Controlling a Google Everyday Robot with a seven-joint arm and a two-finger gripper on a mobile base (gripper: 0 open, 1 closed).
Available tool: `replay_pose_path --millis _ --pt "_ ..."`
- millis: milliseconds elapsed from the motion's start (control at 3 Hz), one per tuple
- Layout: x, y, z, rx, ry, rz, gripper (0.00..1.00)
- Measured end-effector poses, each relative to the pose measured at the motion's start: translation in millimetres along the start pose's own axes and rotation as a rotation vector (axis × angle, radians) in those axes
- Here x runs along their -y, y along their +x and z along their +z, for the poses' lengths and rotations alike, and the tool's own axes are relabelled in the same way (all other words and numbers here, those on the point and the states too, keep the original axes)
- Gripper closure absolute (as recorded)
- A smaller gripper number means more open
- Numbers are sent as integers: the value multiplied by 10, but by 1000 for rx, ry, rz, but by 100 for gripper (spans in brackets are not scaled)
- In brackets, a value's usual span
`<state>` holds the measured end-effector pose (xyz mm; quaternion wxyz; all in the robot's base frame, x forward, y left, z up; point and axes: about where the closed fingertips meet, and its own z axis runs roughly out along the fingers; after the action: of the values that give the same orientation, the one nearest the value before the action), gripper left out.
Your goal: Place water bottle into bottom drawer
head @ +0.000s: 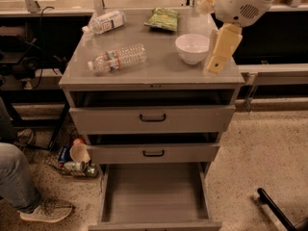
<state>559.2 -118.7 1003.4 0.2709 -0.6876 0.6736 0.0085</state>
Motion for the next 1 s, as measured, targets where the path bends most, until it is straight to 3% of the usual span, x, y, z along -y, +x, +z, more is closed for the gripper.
replay_pose_path --millis 333,667,1000 --pt "0 0 0 0 0 0 0" --pt "495 -260 496 38 25 -82 0" --pt "902 -523 939 12 43 -123 0"
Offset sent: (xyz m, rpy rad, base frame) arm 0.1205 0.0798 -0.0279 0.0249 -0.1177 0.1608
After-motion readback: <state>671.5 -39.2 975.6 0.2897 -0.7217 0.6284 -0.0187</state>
